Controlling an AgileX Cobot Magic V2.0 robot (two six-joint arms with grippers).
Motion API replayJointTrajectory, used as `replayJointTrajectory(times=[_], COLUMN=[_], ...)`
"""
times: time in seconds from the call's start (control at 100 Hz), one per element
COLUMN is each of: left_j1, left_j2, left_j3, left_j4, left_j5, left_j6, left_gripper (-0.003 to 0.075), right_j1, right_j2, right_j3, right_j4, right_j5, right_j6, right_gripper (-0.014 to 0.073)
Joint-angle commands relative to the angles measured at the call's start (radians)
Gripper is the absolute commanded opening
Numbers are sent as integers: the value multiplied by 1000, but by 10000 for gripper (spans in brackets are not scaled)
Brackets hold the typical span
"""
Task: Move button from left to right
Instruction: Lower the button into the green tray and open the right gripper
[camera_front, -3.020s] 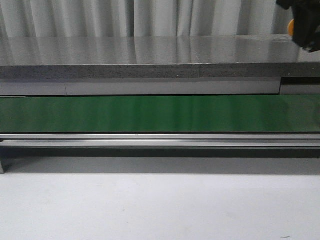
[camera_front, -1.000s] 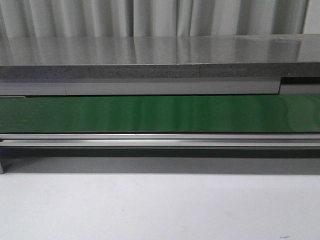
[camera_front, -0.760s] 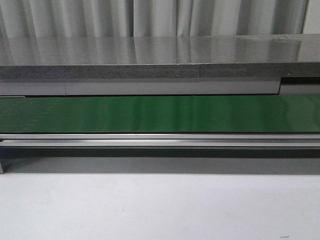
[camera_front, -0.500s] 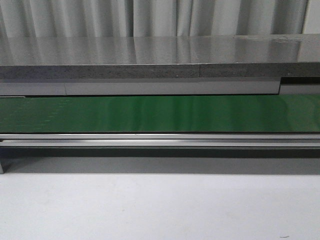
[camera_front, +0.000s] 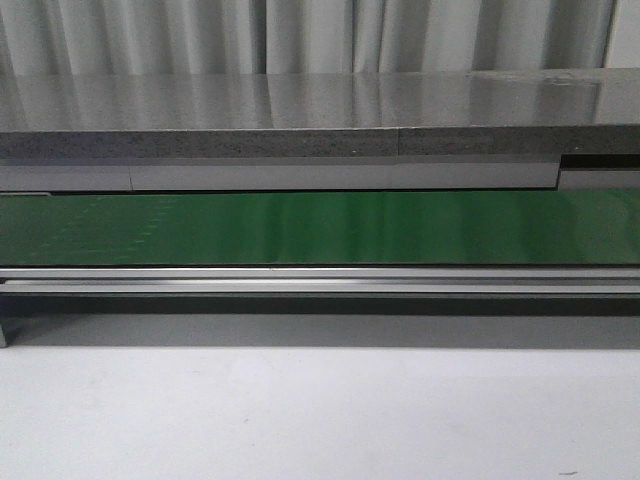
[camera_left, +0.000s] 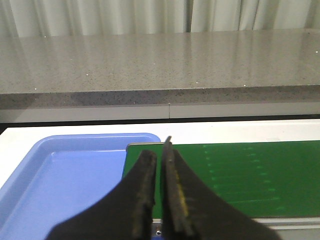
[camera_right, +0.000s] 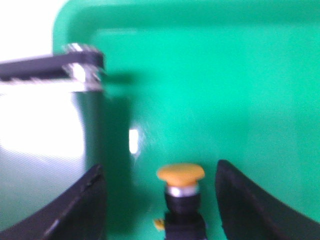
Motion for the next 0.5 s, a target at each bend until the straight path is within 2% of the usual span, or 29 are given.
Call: replayJointTrajectory(times=[0.0,0.28,0.49], left_j1=[-3,-3,-3], left_j2=[6,6,6], left_j3=[-28,-28,-28], left_j4=[-12,-12,-12], left_j5=[-80,-80,-80], left_j6=[-1,-1,-1], left_gripper=[5,5,5], right_j1=[35,224,376], right_j2=[-93,-220,-361], right_j3=[-31,-24,56], right_j4=[54,76,76], right_j5=[-63,-193,-330], right_j6=[-3,-2,-2], right_gripper=[443,443,443])
